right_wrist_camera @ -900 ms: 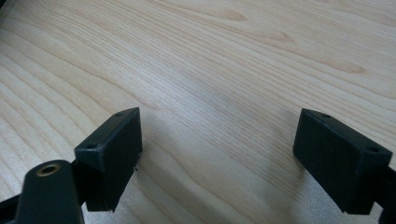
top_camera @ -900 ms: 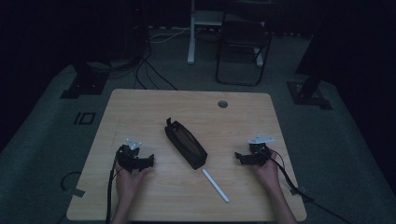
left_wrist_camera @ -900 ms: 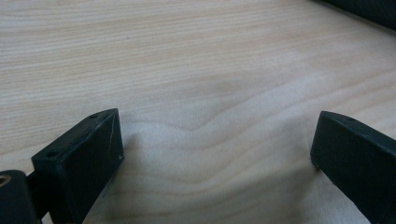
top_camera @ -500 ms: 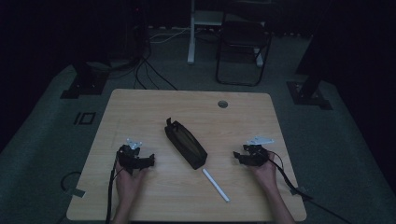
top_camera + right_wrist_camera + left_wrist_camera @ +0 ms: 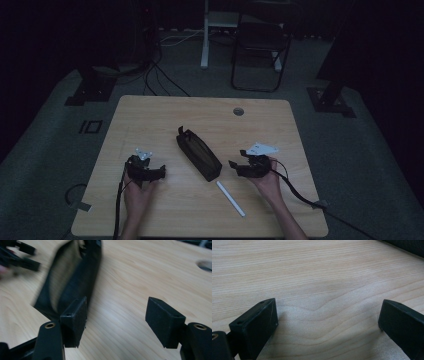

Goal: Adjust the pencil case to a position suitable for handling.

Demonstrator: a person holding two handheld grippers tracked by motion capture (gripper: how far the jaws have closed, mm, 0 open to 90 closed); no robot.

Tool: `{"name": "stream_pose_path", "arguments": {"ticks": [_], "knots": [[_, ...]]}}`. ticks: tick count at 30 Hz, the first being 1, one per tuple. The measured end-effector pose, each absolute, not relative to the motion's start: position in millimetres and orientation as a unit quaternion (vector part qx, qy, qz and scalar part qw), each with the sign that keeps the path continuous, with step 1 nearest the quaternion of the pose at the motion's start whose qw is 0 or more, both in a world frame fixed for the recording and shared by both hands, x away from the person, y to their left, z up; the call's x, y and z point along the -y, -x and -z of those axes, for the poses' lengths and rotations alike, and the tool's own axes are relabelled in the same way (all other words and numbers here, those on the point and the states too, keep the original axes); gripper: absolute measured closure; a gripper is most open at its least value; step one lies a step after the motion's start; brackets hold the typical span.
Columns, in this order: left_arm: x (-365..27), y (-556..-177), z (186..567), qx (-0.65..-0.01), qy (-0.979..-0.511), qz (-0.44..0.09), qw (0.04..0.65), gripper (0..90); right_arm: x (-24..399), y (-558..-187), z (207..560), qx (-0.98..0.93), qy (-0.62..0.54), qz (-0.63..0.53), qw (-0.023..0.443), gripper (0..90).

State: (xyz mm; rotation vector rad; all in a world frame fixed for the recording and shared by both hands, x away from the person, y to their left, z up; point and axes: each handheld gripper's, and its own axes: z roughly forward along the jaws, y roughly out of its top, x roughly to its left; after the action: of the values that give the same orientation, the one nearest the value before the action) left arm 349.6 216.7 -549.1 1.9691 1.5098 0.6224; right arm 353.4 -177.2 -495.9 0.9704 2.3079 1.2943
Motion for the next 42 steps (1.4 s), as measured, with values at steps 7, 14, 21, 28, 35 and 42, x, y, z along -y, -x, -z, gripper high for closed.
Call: {"name": "stream_pose_path", "arguments": {"ticks": [7, 14, 21, 28, 35, 42], "knots": [[-217, -350, 549, -0.563, -0.739, -0.233, 0.288, 2.9, 141, -359, 488, -0.820, -0.309, -0.459, 0.145, 32.2], [-216, -349, 549, -0.562, -0.739, -0.232, 0.289, 2.8, 124, -370, 503, -0.842, -0.311, -0.414, 0.152, 32.2], [-215, -349, 549, -0.562, -0.740, -0.231, 0.289, 2.9, 140, -376, 499, -0.842, -0.321, -0.394, 0.179, 46.0], [-215, -349, 549, -0.562, -0.740, -0.231, 0.289, 2.8, 164, -370, 502, -0.844, -0.328, -0.390, 0.166, 55.5], [-215, -349, 549, -0.562, -0.740, -0.231, 0.290, 2.8, 179, -359, 500, -0.851, -0.319, -0.380, 0.169, 54.8], [-215, -349, 549, -0.561, -0.740, -0.231, 0.289, 2.8, 191, -346, 487, -0.828, -0.325, -0.417, 0.185, 43.2]]}}
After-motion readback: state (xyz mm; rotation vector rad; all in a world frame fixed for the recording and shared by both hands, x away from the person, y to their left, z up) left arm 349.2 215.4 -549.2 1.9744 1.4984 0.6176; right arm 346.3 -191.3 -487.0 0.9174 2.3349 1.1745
